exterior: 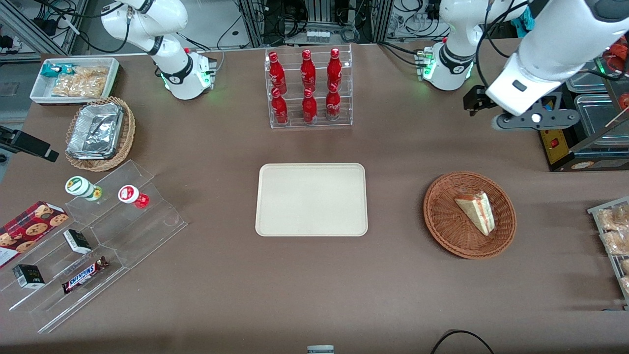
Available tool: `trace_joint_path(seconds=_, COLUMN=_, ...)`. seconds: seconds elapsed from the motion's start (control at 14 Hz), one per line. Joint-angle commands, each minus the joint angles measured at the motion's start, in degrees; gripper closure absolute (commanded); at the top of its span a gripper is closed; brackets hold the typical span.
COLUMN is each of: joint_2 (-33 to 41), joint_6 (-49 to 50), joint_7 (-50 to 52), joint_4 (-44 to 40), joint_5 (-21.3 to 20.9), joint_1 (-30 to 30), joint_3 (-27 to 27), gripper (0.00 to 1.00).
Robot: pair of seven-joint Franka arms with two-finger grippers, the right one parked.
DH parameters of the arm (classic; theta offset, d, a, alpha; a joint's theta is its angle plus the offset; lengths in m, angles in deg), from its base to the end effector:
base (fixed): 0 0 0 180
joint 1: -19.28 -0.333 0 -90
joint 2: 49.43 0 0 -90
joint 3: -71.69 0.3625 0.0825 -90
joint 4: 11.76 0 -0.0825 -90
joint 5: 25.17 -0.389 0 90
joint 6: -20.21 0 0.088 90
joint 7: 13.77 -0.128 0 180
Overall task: Place sandwich from basket to tray
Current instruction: 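Move the left gripper over the wrapped sandwich in the wicker basket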
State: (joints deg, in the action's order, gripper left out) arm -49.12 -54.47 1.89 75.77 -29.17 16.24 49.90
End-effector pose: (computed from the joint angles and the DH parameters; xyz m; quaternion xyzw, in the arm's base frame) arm 0.4986 -0.1591 0.6533 -0.9931 0.0212 0.0940 0.0662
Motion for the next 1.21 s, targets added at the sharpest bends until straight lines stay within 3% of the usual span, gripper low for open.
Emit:
trace_joint_path(seconds=0.0, joint_2=0.1, joint_6=-0.2, joint_7=-0.9, joint_4=-0.3, joint_5=-0.9, joint_1=-0.2, joint_3=-0.3, gripper=0.0)
trace_joint_path(seconds=0.43, joint_2=-7.1, joint_6=-2.1, joint_7=0.1, joint_4=2.0, joint_5=-1.4, joint_1=-1.7, joint_3=2.6, gripper=0.0)
trace_joint_path(seconds=0.64, joint_2=-10.8, joint_6=-13.3, joint_7=0.6, joint_4=9.8, joint_5=-1.4, joint_1=-2.6, joint_3=8.4, gripper=0.0)
trace_joint_path(seconds=0.86, joint_2=-12.8, joint_6=-28.6, joint_7=6.4, joint_4=18.9, joint_5=-1.3, joint_1=-6.7, joint_3=9.0, gripper=0.0)
trace_joint_path(seconds=1.14, joint_2=-15.8, joint_6=-32.3, joint_7=13.6, joint_4=19.3, joint_5=-1.3, joint_1=-7.4, joint_3=9.0, gripper=0.0)
